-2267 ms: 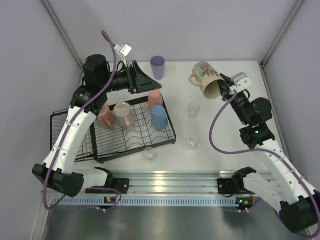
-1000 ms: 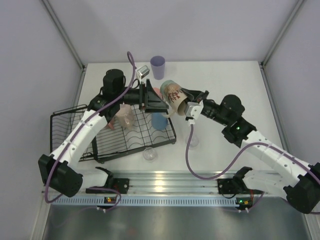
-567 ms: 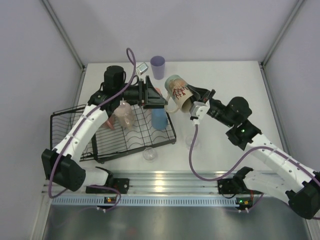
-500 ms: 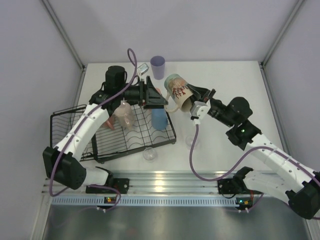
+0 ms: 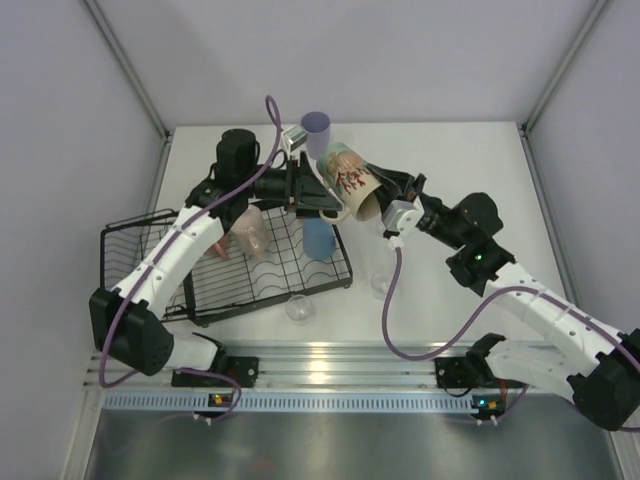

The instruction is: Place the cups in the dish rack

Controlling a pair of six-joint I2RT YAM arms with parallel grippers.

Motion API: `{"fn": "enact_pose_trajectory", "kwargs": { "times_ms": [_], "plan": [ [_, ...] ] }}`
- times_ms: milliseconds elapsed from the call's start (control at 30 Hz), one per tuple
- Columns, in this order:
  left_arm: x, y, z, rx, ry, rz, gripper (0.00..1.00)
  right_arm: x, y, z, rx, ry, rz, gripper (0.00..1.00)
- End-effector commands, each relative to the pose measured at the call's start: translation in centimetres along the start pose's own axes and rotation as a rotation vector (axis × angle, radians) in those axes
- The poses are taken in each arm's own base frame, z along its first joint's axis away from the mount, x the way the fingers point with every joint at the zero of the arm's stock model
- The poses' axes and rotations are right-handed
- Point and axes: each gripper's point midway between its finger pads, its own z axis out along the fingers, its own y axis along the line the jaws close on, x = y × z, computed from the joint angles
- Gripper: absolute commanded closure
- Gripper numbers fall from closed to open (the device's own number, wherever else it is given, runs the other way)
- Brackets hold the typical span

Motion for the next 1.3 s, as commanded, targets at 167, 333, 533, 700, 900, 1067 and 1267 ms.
{"fn": "enact_pose_trajectory", "kwargs": {
  "times_ms": [167,333,533,700,900,1067,1267],
  "plan": [
    [2.7,-2.7,0.7,0.101,0.080,0.058,0.47,-6.2,-6.2,0.0,0.197,-0.225,-0.110,1.00],
    [2.6,-4.5,0.4,0.215,0.061,0.080,0.74,-6.3,-4.9,0.0,0.163,-0.248,-0.090,1.00],
    [0.7,-4.7,0.7,0.212,0.000,0.075,1.00,-5.7,-3.5,-0.6,0.164,-0.249,-0.039,0.86],
    [-1.4,-3.7,0.2,0.079,-0.100,0.183,1.00,-5.0,-3.1,-1.7,0.186,-0.217,0.019,0.55],
    [-2.9,-1.9,-1.0,-0.123,-0.237,0.287,1.00,-3.7,-0.8,-3.0,0.132,-0.146,0.138,0.23],
    [-4.1,1.8,-2.9,-0.360,-0.348,0.336,1.00,-4.1,1.4,-5.1,0.111,-0.166,0.300,0.18],
    [-3.0,5.0,-6.2,-0.572,-0.417,0.457,1.00,-3.0,1.9,-5.4,0.126,-0.110,0.396,0.10]
  ]
}}
